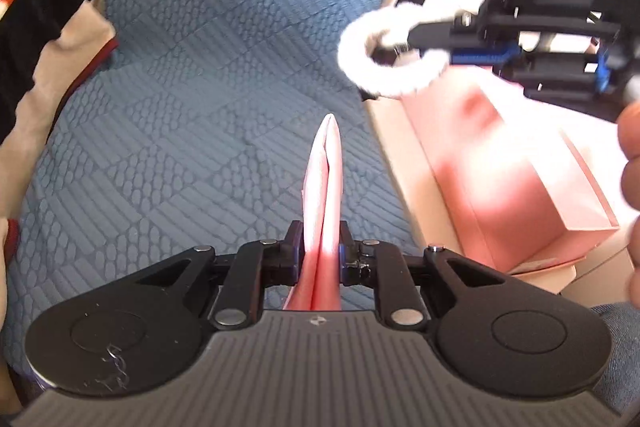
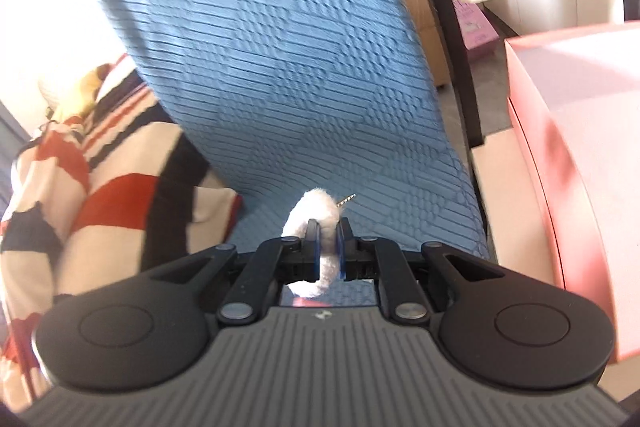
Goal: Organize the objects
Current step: 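Slide the rope ring onto the pink tube held by the left tool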
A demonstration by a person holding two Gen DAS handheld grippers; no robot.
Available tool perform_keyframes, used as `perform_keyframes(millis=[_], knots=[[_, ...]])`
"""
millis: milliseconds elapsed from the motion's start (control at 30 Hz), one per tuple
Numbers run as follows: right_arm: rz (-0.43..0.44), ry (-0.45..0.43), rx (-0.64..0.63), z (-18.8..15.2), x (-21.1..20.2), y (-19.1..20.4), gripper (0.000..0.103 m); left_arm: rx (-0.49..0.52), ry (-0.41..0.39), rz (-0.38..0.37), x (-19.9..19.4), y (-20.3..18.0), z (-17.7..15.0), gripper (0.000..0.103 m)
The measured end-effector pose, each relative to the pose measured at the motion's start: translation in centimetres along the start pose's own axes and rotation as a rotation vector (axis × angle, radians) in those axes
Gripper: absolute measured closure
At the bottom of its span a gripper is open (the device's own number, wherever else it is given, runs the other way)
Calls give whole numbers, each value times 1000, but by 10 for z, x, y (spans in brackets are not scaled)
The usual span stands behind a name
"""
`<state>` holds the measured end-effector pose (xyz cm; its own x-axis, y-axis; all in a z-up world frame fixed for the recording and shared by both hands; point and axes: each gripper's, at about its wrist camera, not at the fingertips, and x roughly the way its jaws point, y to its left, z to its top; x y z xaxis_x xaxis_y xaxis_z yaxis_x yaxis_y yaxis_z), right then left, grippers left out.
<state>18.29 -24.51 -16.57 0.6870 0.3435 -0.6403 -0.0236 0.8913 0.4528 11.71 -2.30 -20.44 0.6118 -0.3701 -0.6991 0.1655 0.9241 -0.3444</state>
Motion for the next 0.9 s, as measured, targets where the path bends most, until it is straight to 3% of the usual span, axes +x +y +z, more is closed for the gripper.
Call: perform_keyframes(millis=[133, 267, 433, 667, 767, 900], knots=[[37, 51, 32, -3, -4, 6, 92, 27, -31, -15, -9, -9, 0, 83], [-2, 92, 65, -12, 1, 5, 92, 84, -62, 5, -21, -18, -3, 83], [-11, 79, 143, -27, -4, 0, 91, 191, -110, 48, -35, -36, -9, 83], [-39, 95, 186, -32, -5, -3, 89, 136, -115, 18, -40, -29, -7, 83], [-31, 99, 192, -31, -6, -3, 84, 155, -138, 32, -42, -32, -9, 83], [-29, 72, 204, -29, -12, -3, 68, 167, -147, 33, -39, -35, -9, 83]])
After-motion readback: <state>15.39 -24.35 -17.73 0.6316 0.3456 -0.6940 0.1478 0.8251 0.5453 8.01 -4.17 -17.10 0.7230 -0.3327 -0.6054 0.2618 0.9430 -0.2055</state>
